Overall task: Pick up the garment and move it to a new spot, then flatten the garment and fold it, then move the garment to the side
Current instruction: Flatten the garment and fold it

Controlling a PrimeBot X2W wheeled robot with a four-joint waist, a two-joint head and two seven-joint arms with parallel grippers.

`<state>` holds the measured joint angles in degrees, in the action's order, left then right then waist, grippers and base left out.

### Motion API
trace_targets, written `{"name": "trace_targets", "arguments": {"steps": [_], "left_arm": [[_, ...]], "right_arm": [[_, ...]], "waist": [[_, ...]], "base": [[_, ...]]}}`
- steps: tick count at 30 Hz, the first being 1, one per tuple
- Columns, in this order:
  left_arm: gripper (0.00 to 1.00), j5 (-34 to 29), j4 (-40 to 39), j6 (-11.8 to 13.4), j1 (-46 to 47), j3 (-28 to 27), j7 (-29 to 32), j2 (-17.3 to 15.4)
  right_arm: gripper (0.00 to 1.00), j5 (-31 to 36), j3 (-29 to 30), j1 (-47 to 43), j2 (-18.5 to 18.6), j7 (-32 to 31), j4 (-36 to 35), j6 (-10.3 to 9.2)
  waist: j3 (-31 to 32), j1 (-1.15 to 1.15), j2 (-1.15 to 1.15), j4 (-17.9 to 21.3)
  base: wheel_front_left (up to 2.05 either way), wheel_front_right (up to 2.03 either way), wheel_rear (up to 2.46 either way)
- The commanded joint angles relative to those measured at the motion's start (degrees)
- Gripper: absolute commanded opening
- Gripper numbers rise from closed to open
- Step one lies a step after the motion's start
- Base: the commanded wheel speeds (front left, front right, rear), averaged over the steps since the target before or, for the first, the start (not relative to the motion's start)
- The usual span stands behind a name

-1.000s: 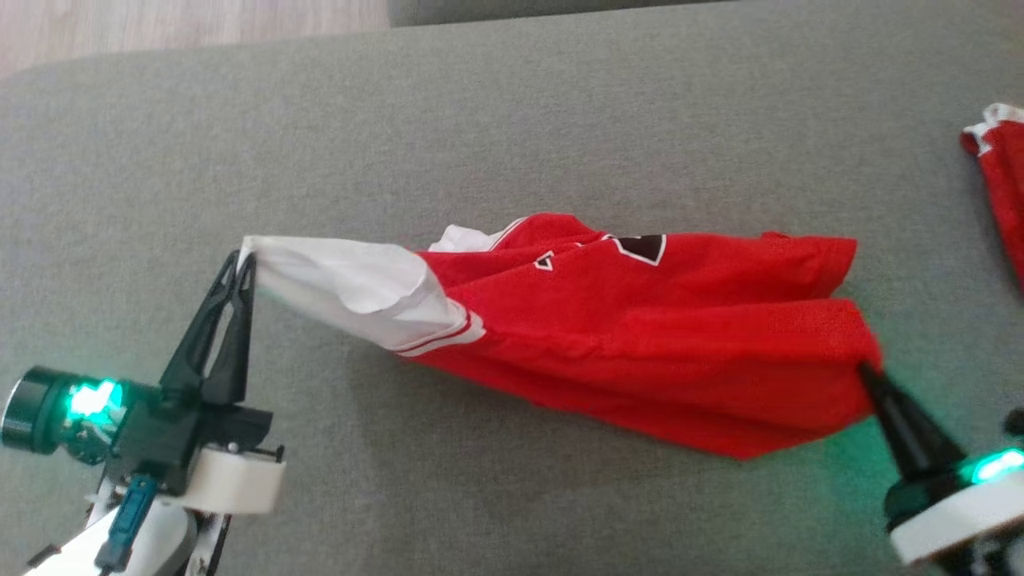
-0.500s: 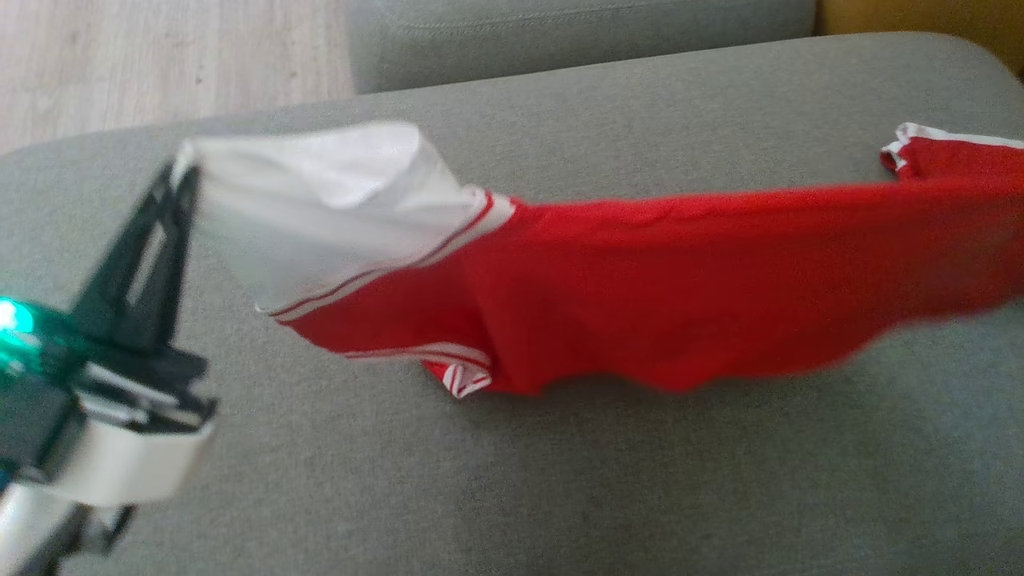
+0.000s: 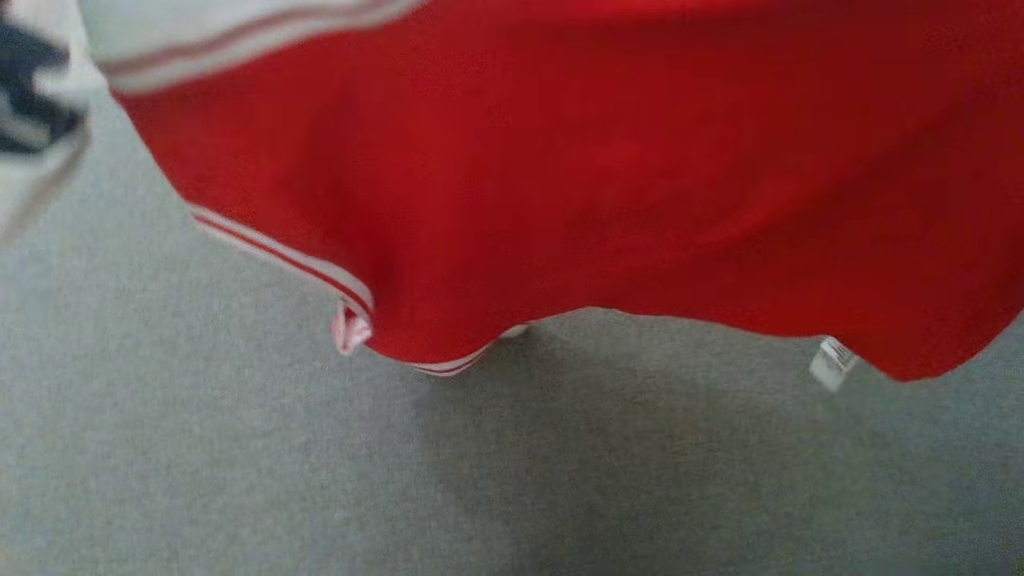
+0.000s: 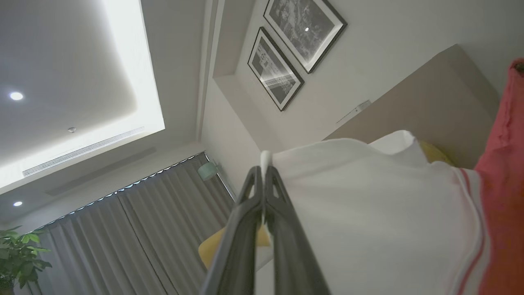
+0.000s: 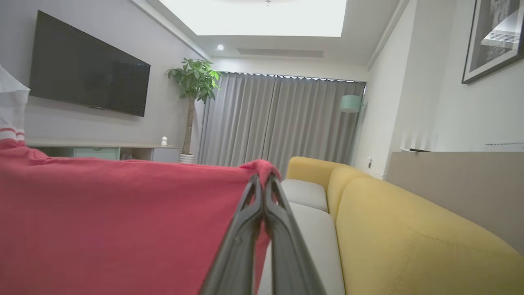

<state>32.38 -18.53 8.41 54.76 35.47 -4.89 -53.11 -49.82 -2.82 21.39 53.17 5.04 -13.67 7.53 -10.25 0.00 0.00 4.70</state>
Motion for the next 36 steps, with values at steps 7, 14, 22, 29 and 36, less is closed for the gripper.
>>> {"name": "trace_targets", "arguments": {"steps": [7,14,22,29,36], "left_arm": [[0.00,-6.3,16.8,-8.0,19.0,2.1,2.5,6.4],[0.00,-13.1,35.1,-10.1,34.0,3.9,-2.4,14.1],[0.00,-16.1,44.7,-9.1,42.5,3.5,-9.2,19.7],[0.00,-15.6,43.3,-10.1,33.9,4.5,-10.1,19.5],[0.00,-16.8,32.4,-7.0,14.8,4.6,-10.1,14.9]], "right_arm": [[0.00,2.4,-11.2,20.9,2.1,-2.0,9.1,-0.04],[0.00,7.6,-18.8,40.7,-0.1,1.0,21.7,-0.04],[0.00,12.5,-23.3,52.6,-2.1,7.7,33.6,-0.04],[0.00,11.4,-28.9,48.9,-2.2,9.5,38.4,-0.04],[0.00,9.1,-28.1,37.4,-3.7,9.9,38.5,-0.04]], "waist": [[-10.3,0.00,0.00,-3.4],[-17.4,0.00,0.00,-5.2],[-22.7,0.00,0.00,-7.0],[-24.8,0.00,0.00,-8.1],[-21.7,0.00,0.00,-7.1]], "base": [[0.00,0.00,0.00],[0.00,0.00,0.00],[0.00,0.00,0.00],[0.00,0.00,0.00],[0.00,0.00,0.00]]}}
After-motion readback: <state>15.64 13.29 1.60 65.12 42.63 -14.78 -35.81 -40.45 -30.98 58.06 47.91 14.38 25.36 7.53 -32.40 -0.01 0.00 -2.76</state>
